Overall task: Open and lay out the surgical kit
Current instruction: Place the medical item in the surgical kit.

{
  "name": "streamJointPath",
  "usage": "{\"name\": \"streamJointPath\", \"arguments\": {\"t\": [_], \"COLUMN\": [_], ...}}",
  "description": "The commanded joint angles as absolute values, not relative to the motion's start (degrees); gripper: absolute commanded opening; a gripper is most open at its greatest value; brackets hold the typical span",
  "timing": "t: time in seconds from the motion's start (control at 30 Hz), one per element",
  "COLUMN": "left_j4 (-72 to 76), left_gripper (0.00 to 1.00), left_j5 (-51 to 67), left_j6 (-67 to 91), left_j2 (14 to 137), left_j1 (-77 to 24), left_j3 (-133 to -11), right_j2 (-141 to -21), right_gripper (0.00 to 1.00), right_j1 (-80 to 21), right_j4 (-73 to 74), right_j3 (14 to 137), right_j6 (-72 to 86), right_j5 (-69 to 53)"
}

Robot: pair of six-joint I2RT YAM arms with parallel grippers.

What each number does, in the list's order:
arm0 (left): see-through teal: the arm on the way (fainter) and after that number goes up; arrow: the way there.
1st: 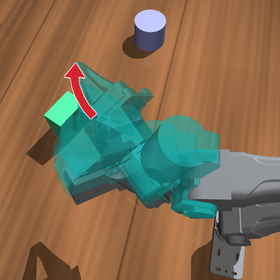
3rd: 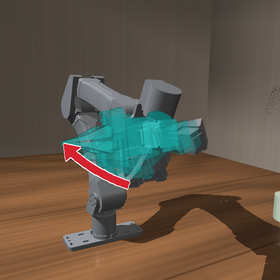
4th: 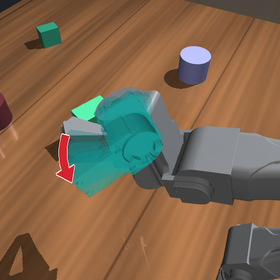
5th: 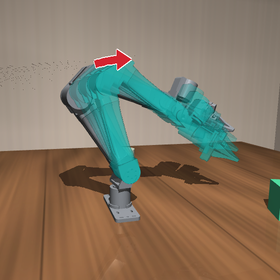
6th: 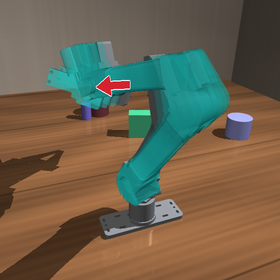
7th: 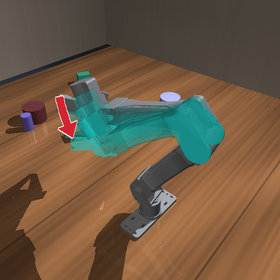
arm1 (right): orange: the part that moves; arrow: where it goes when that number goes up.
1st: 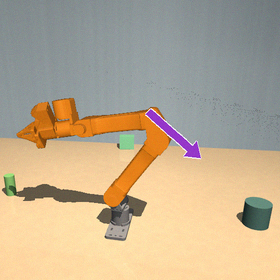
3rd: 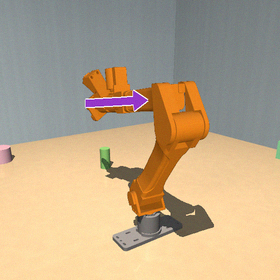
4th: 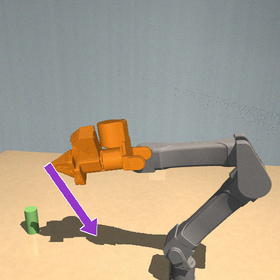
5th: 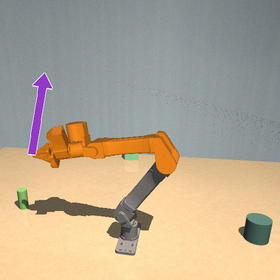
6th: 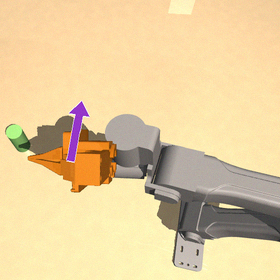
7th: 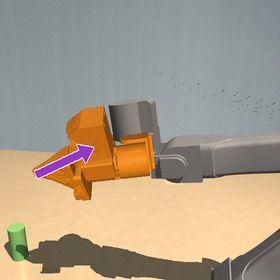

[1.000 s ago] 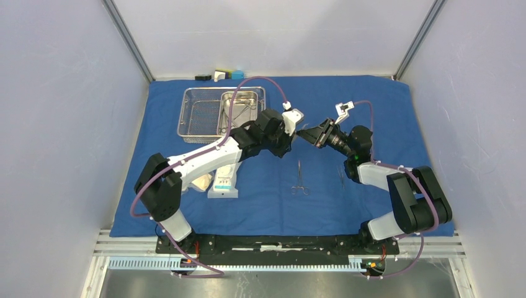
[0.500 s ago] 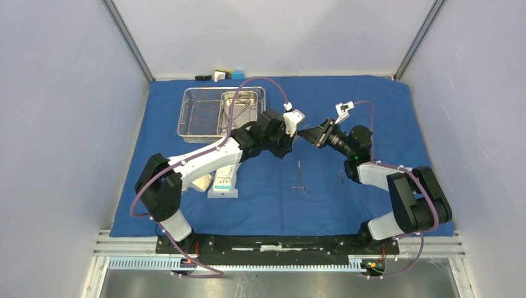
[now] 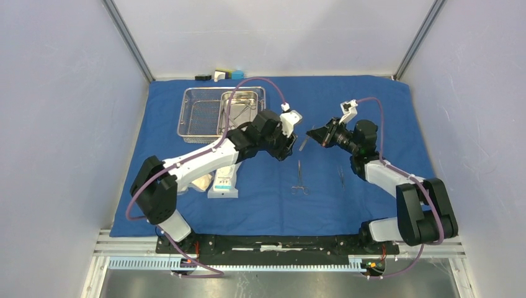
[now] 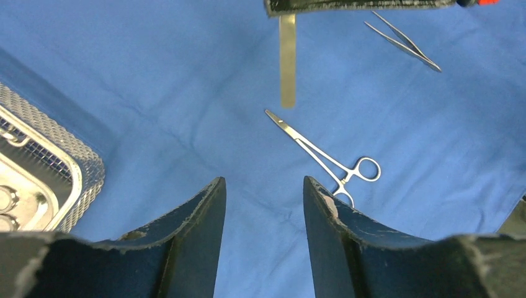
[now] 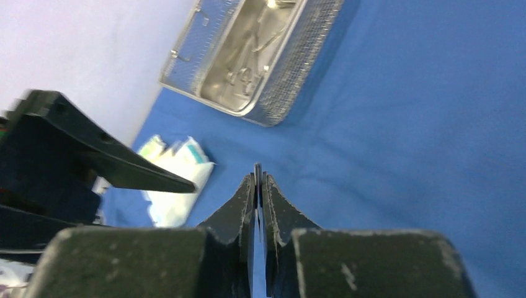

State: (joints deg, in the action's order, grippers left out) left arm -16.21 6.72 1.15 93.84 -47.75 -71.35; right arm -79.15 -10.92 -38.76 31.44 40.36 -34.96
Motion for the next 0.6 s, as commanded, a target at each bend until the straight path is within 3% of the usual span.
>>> {"name": "streamJointPath", "arguments": {"t": [0.0,0.4,0.57], "left_j4": [-14.8,-17.6,-17.4], "left_gripper": [0.57,0.64,0.72], "left_j5": [8.4,9.3,9.0], "left_j6": [-3.2,-6.2,-6.8], "left_j2": [87.8,84.2,83.5], "left_j1": [-45.9,-39.8,-38.6], "left_j3": [-70.2,-71.8,-72.2], "right_j2": [-75.2,-69.1,-67.0], "right_gripper": [0.09,0.10,0.10], "right_j1": [-10.4,-9.1,-8.2], "right_j4": [-23.1,7.6,14.1], "right_j3": [36.8,45.3,45.1], "right_j6": [26.2,2.6,-3.4], "right_j5": [-31.4,-24.2,-21.4]}}
